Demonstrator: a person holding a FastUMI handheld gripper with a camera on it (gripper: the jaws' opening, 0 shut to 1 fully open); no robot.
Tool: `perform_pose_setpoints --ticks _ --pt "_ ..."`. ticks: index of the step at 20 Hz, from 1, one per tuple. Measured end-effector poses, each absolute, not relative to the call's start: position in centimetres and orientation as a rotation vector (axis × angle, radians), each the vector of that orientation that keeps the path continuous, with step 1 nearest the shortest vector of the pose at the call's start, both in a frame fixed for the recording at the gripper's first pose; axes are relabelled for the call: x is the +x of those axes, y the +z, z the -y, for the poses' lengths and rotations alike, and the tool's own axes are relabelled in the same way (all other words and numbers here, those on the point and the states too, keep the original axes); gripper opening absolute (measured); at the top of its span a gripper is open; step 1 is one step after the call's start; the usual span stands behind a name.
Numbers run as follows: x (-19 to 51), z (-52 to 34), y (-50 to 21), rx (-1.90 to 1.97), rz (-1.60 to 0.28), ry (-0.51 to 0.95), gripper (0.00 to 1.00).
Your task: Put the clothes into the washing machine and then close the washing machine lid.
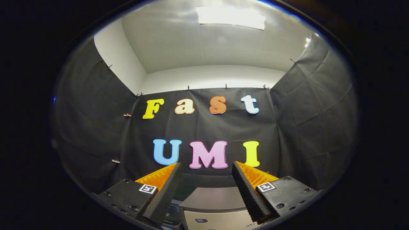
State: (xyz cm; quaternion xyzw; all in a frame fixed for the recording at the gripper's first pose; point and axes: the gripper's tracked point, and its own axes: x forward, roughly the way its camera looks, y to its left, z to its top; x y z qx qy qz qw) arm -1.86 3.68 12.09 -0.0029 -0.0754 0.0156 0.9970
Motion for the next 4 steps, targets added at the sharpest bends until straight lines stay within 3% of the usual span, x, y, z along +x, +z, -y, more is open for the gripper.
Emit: perform_pose_setpoints --ticks 4 --pt "-1.71 -3.61 12.04 -0.005 0.152 0.029 0.98"
